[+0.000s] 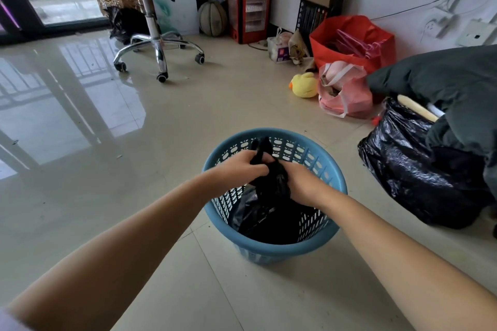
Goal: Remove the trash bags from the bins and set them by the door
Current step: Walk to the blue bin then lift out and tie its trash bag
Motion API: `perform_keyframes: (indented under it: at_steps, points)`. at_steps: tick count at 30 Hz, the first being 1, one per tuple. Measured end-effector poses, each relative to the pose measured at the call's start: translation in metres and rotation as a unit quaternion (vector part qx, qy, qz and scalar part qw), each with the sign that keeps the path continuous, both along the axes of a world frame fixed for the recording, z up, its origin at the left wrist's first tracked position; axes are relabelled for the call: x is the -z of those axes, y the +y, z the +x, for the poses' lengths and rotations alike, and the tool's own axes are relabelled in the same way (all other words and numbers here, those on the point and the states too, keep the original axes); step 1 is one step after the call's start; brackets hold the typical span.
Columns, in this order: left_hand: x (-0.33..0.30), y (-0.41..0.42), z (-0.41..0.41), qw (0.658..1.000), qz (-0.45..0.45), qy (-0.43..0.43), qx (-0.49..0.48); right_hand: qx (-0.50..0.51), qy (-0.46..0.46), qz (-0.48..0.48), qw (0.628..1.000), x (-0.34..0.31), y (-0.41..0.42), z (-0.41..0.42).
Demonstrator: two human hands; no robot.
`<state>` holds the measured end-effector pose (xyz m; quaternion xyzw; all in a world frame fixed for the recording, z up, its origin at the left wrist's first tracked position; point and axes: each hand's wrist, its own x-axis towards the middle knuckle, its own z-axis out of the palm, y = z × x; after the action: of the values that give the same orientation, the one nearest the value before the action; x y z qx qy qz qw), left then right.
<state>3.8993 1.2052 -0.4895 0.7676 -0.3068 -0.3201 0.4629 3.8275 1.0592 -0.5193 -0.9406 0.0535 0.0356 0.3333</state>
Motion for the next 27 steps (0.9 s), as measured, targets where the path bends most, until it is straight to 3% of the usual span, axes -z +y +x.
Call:
perform_keyframes:
  at_steps: [3,6,7,9,11,13,18,23,27]
  points:
    - [-0.004,0.015,0.026,0.996,-0.049,0.005,-0.072,0.043,-0.031,-0.022,0.998,-0.007,-0.013,0.001]
    - [0.023,0.036,0.056,0.956,0.049,-0.134,-0.257,0.048,-0.058,-0.023,0.997,-0.02,-0.022,-0.001]
    - [0.035,0.042,0.058,0.949,0.103,-0.121,-0.271,0.052,-0.072,-0.015,0.996,-0.024,-0.025,0.0]
    - [0.055,0.048,0.051,0.952,0.163,0.01,-0.26,0.066,-0.106,0.002,0.992,-0.036,-0.029,0.004]
    - [0.064,0.046,0.04,0.933,0.124,0.165,-0.295,0.074,-0.145,0.014,0.987,-0.049,-0.031,0.009]
    - [0.067,0.041,0.039,0.898,0.047,0.245,-0.363,0.079,-0.177,0.041,0.98,-0.059,-0.03,0.011]
    - [0.07,0.028,0.045,0.859,-0.046,0.228,-0.455,0.099,-0.251,0.026,0.963,-0.079,-0.017,0.001]
    - [0.073,0.029,0.055,0.761,-0.145,0.204,-0.598,0.176,-0.403,-0.006,0.898,-0.093,-0.029,0.002]
    - [0.081,0.033,0.066,0.689,-0.22,0.213,-0.657,0.218,-0.434,-0.006,0.874,-0.103,-0.043,-0.001]
